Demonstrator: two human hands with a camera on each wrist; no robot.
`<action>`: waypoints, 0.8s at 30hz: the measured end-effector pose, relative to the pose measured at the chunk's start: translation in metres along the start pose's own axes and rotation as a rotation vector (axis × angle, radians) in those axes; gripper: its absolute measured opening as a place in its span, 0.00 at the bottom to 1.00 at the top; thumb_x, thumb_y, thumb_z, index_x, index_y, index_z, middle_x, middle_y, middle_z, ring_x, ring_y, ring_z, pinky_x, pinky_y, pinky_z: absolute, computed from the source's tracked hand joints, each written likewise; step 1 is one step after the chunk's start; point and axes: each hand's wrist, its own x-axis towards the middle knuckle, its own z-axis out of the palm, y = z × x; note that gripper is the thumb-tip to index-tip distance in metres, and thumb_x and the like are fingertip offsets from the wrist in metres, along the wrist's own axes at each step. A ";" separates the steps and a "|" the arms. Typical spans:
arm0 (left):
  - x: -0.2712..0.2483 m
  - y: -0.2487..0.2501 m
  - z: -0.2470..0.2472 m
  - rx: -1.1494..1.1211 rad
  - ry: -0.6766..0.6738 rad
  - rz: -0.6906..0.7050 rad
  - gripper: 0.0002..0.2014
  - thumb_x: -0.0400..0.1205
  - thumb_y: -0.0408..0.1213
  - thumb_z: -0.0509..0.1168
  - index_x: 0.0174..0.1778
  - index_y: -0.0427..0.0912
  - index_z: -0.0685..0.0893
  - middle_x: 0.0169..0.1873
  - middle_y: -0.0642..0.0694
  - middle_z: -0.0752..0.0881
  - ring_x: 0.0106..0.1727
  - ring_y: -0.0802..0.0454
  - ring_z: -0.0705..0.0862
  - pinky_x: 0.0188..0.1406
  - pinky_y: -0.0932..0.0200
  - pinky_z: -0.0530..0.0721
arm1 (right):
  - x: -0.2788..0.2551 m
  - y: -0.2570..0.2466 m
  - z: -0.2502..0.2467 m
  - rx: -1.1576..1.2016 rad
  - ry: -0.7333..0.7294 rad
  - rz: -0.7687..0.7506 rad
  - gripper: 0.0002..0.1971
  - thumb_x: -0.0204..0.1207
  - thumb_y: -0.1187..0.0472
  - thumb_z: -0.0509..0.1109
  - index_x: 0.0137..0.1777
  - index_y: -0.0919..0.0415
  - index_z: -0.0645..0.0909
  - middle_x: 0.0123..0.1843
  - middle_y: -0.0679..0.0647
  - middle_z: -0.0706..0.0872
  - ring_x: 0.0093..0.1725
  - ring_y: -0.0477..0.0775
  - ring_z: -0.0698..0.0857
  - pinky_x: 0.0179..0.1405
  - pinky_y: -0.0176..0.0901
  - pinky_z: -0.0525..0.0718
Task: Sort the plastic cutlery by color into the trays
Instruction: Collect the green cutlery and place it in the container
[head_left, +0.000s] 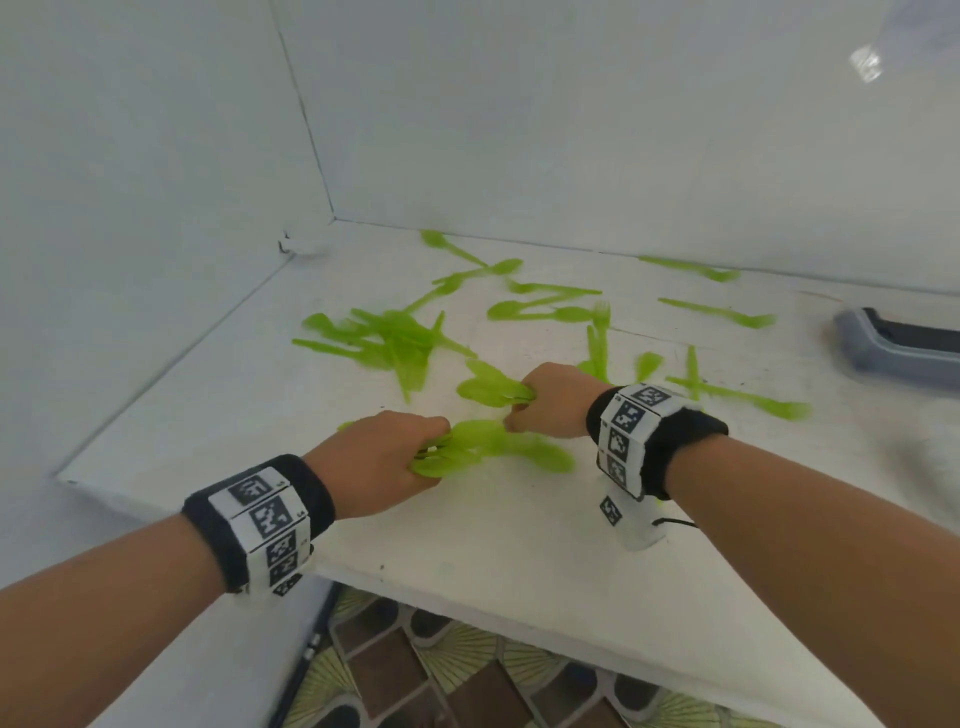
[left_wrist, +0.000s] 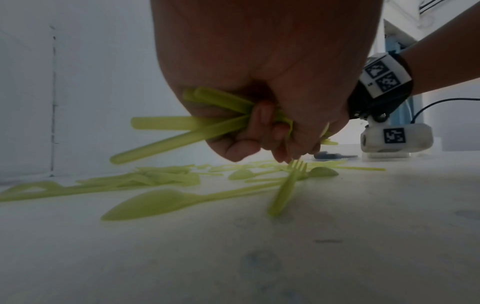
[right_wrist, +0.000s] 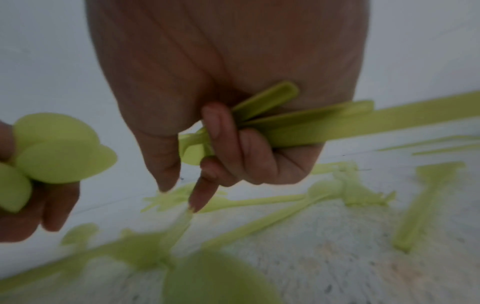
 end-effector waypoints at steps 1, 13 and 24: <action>0.002 -0.003 -0.003 0.005 -0.002 0.002 0.11 0.85 0.47 0.67 0.43 0.56 0.70 0.34 0.58 0.77 0.37 0.54 0.78 0.40 0.51 0.79 | 0.002 0.001 -0.003 0.043 0.028 0.025 0.18 0.79 0.43 0.73 0.44 0.60 0.84 0.43 0.53 0.84 0.45 0.57 0.83 0.45 0.45 0.78; 0.056 -0.018 -0.022 0.088 -0.082 0.222 0.08 0.82 0.41 0.70 0.45 0.43 0.78 0.40 0.54 0.78 0.44 0.49 0.78 0.42 0.54 0.73 | 0.018 0.000 -0.002 -0.059 0.189 0.193 0.18 0.83 0.51 0.70 0.68 0.60 0.83 0.66 0.57 0.85 0.66 0.63 0.84 0.60 0.49 0.81; 0.076 -0.028 -0.021 0.156 -0.254 0.284 0.06 0.82 0.38 0.68 0.52 0.41 0.79 0.46 0.48 0.78 0.48 0.46 0.79 0.48 0.50 0.80 | 0.038 -0.013 0.000 -0.095 0.181 0.243 0.28 0.80 0.50 0.75 0.77 0.57 0.77 0.75 0.57 0.81 0.75 0.62 0.79 0.70 0.52 0.79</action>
